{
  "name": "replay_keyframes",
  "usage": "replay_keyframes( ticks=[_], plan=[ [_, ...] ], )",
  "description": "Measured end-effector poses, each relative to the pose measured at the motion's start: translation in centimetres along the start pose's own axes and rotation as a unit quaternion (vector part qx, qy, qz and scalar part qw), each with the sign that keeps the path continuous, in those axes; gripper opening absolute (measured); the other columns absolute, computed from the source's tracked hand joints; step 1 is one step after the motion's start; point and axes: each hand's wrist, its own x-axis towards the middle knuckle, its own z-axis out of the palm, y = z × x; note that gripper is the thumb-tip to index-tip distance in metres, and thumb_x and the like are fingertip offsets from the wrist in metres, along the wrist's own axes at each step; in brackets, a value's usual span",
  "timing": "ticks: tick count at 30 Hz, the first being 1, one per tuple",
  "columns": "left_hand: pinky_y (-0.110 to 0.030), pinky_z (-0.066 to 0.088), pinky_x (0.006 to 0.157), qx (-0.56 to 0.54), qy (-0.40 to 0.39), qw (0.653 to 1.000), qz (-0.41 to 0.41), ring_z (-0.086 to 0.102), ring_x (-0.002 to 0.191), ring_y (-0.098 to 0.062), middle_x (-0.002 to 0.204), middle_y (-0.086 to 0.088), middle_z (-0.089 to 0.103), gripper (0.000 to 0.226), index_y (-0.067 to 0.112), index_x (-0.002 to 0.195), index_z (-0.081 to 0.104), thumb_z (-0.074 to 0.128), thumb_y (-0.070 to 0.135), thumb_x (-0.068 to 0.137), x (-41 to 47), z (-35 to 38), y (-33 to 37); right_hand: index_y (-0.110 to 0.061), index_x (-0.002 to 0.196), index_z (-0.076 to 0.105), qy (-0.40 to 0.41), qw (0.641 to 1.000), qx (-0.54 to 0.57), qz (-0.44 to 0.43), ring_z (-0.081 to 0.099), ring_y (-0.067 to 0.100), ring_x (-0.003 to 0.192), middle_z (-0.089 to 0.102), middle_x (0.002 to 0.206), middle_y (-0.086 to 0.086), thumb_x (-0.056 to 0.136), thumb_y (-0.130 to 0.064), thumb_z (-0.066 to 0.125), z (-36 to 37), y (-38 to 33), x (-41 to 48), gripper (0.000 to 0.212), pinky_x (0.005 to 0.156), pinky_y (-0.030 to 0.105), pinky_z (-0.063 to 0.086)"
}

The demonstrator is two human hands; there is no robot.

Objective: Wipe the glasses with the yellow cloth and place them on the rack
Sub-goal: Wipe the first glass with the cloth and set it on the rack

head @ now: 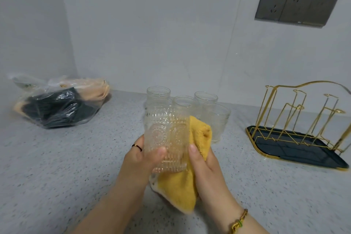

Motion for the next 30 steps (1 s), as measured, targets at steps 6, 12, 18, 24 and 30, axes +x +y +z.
replay_keyframes(
  ticks=[6,12,18,24,30],
  plan=[
    [-0.028,0.053,0.075,0.05,0.024,0.998,-0.02,0.07,0.084,-0.007,0.09,0.011,0.074,0.056,0.03,0.102,0.064,0.071,0.055,0.053,-0.1,-0.4,0.3,-0.048,0.101,0.052,0.026,0.999,-0.043,-0.022,0.056,0.006,0.107,0.057,0.117,-0.005,0.062,-0.061,0.05,0.8,0.4,-0.1,0.041,0.098,0.036,0.044],
    [-0.041,0.051,0.091,0.051,0.066,0.995,-0.049,0.068,0.092,-0.017,0.104,-0.001,0.07,0.093,0.02,0.128,0.044,0.062,0.057,0.044,-0.1,0.0,0.3,-0.041,0.116,0.046,0.047,0.991,-0.102,-0.066,0.043,0.003,0.117,0.043,0.126,-0.003,0.062,-0.061,0.045,0.7,0.8,0.0,0.057,0.104,0.027,0.036],
    [-0.04,0.048,0.095,0.14,0.062,0.985,-0.086,0.061,0.106,-0.019,0.112,0.002,0.065,0.092,0.021,0.126,0.049,0.079,0.057,0.046,-0.1,0.6,-0.4,-0.058,0.111,0.033,0.044,0.981,-0.169,-0.084,0.029,-0.007,0.121,0.031,0.127,-0.018,0.063,-0.06,0.04,1.4,1.0,-0.2,0.048,0.096,0.001,0.023],
    [-0.039,0.052,0.09,0.025,-0.046,0.994,-0.091,0.069,0.097,-0.021,0.103,-0.006,0.073,0.086,0.009,0.117,0.057,0.075,0.043,0.041,-0.3,0.4,-0.9,-0.063,0.099,0.044,0.108,0.981,-0.12,-0.108,0.036,-0.003,0.12,0.04,0.13,-0.006,0.062,-0.056,0.041,0.3,-0.7,0.0,0.038,0.101,0.011,0.027],
    [-0.029,0.057,0.079,-0.104,-0.028,0.991,-0.084,0.069,0.095,-0.023,0.103,-0.013,0.072,0.072,0.001,0.116,0.056,0.074,0.028,0.052,0.0,0.3,-0.9,-0.04,0.127,0.038,0.005,0.997,-0.07,-0.036,0.042,0.0,0.124,0.043,0.136,-0.013,0.063,-0.06,0.048,-0.2,-0.3,0.0,0.068,0.107,0.027,0.035]
  ],
)
